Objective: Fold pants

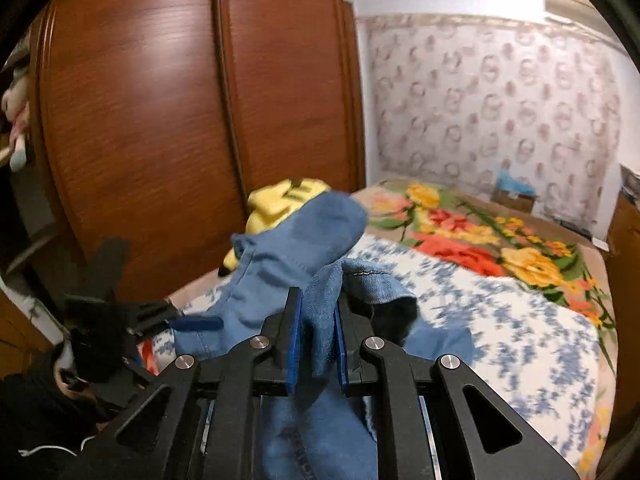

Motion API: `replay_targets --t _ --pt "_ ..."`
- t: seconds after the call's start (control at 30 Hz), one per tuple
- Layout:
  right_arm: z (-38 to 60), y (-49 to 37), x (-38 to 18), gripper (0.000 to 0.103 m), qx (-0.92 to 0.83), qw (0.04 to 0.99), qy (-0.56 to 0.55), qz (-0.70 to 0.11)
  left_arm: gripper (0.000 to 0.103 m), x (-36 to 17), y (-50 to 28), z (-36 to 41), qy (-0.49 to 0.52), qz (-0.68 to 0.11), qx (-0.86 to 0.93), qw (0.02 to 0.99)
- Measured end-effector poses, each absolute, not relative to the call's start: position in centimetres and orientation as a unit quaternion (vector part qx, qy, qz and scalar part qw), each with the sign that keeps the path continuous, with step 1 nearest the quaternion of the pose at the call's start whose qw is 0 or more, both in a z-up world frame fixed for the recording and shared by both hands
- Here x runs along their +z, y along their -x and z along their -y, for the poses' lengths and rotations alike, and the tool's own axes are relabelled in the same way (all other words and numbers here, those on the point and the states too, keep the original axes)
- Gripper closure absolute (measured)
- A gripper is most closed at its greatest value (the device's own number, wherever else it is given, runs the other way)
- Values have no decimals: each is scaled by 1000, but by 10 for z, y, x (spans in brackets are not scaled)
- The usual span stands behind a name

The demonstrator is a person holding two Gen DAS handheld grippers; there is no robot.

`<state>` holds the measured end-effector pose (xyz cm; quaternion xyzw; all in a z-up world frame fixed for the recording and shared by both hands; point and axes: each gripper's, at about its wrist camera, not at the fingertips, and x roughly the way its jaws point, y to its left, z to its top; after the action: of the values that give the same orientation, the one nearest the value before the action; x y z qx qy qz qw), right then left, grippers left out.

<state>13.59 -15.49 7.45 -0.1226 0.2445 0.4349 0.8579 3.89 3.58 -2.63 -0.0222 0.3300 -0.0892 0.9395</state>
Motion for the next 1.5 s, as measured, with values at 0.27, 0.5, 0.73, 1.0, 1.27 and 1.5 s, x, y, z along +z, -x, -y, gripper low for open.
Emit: replay_targets --t 0.27,0.5,0.73,1.0,1.27,1.5 --pt "153 -157 62 63 408 861 138 -271 25 -35 -40 -47 35 -331 -80 940" --pt "160 -165 39 61 359 870 140 -307 25 -38 -49 -33 28 -336 -102 936" --pt "160 -168 7 61 343 857 127 -363 25 -39 -69 -3 10 -344 -131 930" --pt "148 -176 -10 61 345 845 89 -398 25 -63 -88 15 -9 -379 -143 914" --pt "135 -180 6 101 389 851 71 -347 25 -78 -81 -3 -16 -398 -98 912" --pt "153 -179 45 102 369 884 26 -286 25 -67 -60 -20 4 -379 -68 923"
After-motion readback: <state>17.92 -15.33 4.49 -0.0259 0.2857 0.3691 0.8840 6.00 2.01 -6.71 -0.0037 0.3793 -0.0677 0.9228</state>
